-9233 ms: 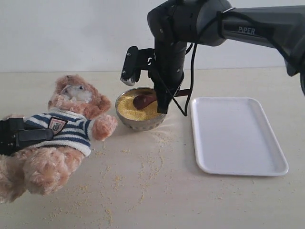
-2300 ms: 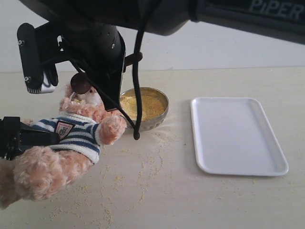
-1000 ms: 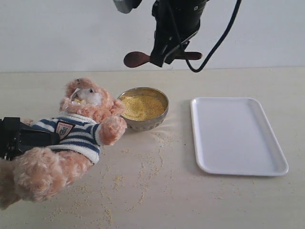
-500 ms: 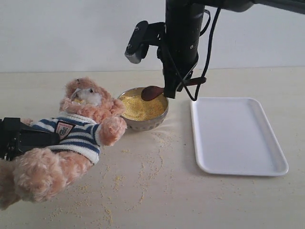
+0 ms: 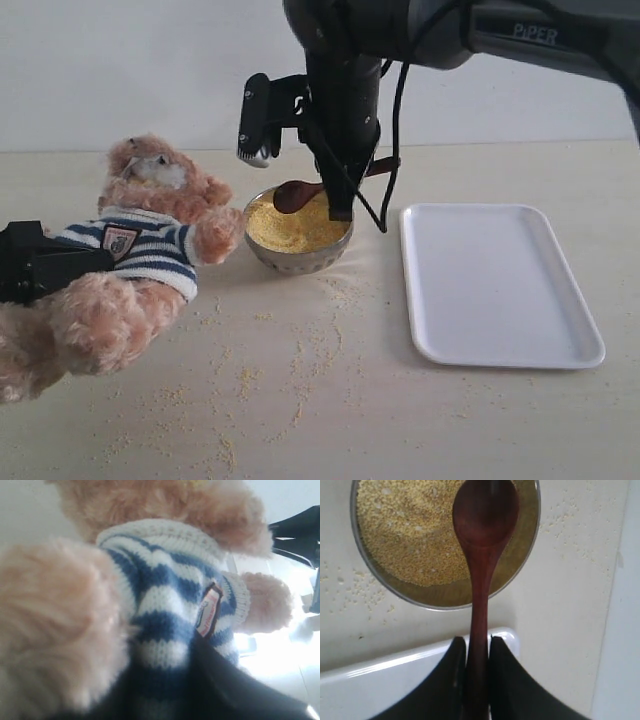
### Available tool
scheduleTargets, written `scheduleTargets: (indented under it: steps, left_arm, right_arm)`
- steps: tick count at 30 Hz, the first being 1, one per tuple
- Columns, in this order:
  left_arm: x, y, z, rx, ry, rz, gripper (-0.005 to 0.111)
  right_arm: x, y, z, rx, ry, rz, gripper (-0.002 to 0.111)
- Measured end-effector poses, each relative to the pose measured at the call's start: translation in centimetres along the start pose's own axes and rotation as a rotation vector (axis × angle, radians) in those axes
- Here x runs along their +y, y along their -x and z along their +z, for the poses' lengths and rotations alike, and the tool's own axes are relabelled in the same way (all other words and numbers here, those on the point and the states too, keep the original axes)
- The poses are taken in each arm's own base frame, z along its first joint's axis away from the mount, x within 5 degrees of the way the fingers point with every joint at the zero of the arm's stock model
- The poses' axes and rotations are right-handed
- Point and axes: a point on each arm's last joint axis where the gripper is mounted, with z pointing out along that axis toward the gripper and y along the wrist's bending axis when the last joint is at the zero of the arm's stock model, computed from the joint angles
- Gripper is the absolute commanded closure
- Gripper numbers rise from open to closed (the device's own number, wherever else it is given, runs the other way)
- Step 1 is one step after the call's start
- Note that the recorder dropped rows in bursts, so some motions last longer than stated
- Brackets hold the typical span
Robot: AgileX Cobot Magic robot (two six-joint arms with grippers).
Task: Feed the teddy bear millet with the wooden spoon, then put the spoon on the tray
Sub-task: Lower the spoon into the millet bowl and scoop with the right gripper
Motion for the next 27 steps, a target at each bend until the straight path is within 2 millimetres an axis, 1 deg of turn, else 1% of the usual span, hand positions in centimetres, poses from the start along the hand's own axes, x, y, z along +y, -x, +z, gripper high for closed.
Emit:
scheduleTargets:
  steps: [2,6,13,20,27]
  left_arm:
    - [0.1,0.0,0.0,-0.005,0.011,0.022,0.102]
    - [0.2,0.1,0.0,-0.008,0.023,0.044,0.102]
    - [0.3,0.1,0.0,-0.008,0.036,0.052,0.102]
    - [0.3,0.1,0.0,-0.008,0.036,0.056,0.102]
    - [0.3,0.1,0.0,-0.008,0.036,0.059,0.102]
  right_arm:
    - [0.2,0.3,0.3,0.007,-0.011,-0.015,0.109]
    - [0.3,0.4,1.2,0.029,-0.01,-0.017,0.109]
    - [0.4,0.4,1.5,0.038,-0.008,-0.018,0.109]
    - [1.1,0.7,2.2,0.017,0.056,-0.02,0.109]
    - [1.4,0.9,2.2,-0.002,0.092,-0.009,0.109]
